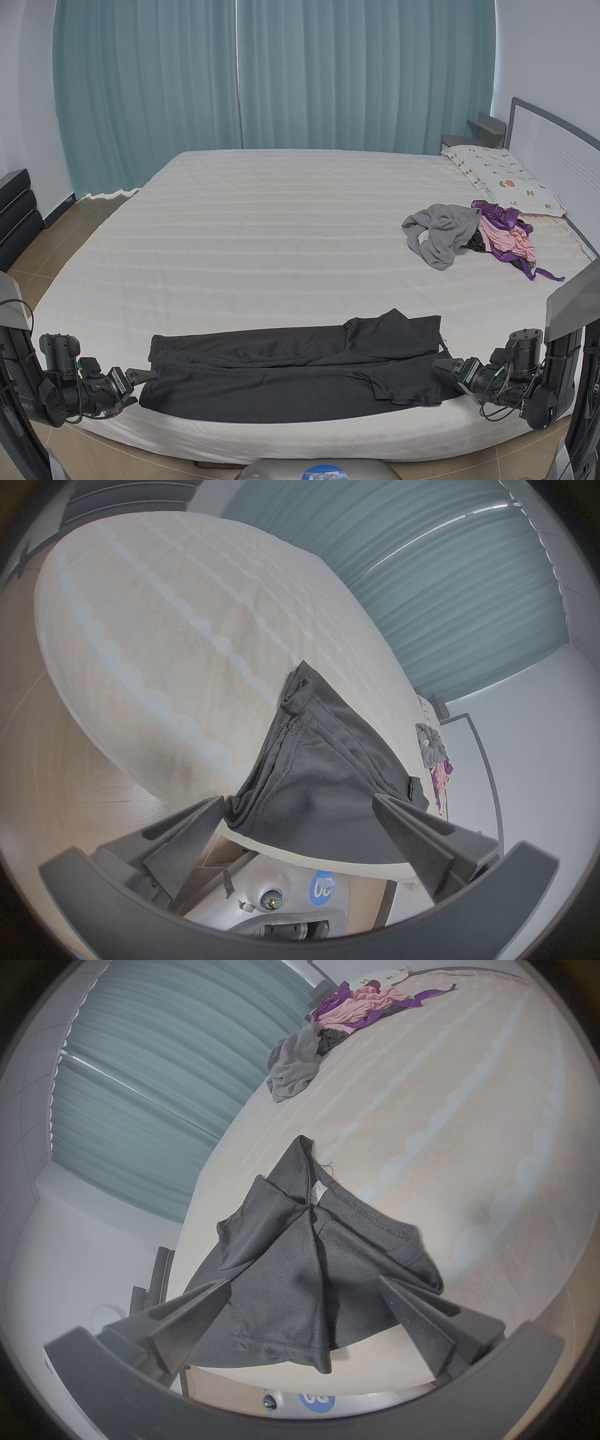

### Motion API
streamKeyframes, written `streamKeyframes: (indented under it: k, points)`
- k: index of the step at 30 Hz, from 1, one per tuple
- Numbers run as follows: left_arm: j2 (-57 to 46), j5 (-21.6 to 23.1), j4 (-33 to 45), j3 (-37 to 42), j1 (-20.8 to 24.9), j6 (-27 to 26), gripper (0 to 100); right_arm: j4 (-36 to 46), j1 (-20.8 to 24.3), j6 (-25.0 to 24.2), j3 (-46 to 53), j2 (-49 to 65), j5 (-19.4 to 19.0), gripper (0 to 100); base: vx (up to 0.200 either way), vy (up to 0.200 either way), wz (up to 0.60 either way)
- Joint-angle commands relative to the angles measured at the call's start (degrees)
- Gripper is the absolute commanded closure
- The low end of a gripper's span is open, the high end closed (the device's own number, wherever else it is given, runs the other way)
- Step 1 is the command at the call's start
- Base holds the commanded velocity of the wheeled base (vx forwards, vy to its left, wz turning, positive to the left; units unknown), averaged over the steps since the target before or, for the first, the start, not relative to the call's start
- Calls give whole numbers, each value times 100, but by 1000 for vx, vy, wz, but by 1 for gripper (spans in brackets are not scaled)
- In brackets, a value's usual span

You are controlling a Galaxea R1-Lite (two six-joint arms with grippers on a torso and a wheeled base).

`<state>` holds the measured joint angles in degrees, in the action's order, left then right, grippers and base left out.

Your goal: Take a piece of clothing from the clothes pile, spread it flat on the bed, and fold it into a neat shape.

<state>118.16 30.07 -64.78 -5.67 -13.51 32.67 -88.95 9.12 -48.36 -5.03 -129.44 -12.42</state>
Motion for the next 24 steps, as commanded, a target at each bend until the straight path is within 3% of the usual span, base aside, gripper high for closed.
streamKeyframes:
  k: [1,5,14,24]
  points:
    - [-48,-2,1,-4,-3,29,0,-87,2,-68,-15,59,3,0,200,0,0]
    - [-57,-2,1,-13,-3,29,0,-87,2,-77,-6,112,3,0,200,0,0]
    - [-39,-89,-184,-198,6,20,0,-87,29,-95,29,165,3,0,0,0,0]
    - [392,-397,-131,-1024,243,-24,0,-87,64,-112,117,165,-6,0,0,0,0]
